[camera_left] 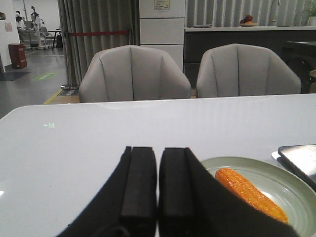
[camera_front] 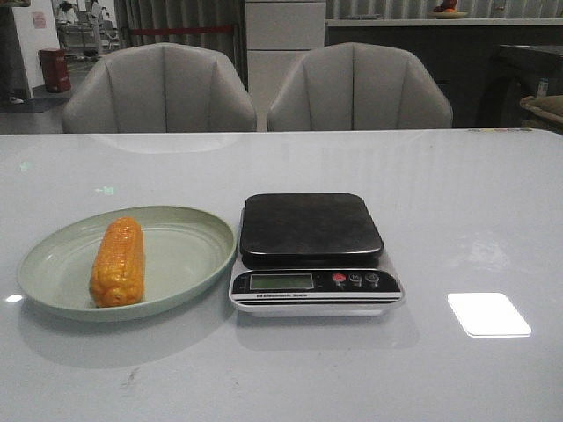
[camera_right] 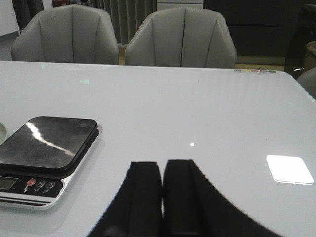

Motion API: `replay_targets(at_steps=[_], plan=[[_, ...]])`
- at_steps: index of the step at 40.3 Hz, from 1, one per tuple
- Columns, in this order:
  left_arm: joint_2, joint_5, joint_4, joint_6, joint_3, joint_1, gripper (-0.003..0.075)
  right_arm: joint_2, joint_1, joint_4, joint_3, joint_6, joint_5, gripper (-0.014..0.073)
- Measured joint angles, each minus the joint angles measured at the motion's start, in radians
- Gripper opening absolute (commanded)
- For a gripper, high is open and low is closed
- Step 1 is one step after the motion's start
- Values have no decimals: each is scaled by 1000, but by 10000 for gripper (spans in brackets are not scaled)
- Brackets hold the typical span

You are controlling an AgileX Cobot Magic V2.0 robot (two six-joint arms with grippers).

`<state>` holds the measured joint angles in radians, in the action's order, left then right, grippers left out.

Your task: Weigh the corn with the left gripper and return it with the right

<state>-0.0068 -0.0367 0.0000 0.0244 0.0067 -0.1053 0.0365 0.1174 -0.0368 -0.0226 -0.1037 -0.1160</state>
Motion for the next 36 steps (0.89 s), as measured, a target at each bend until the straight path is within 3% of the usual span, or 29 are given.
replay_targets(at_steps=[8,36], plan=[[0,0,0,0,0,0,130,-42,-46,0,49,0,96,178],[0,2,0,0,0,0,130,-48,-65,-2,49,0,104,178]])
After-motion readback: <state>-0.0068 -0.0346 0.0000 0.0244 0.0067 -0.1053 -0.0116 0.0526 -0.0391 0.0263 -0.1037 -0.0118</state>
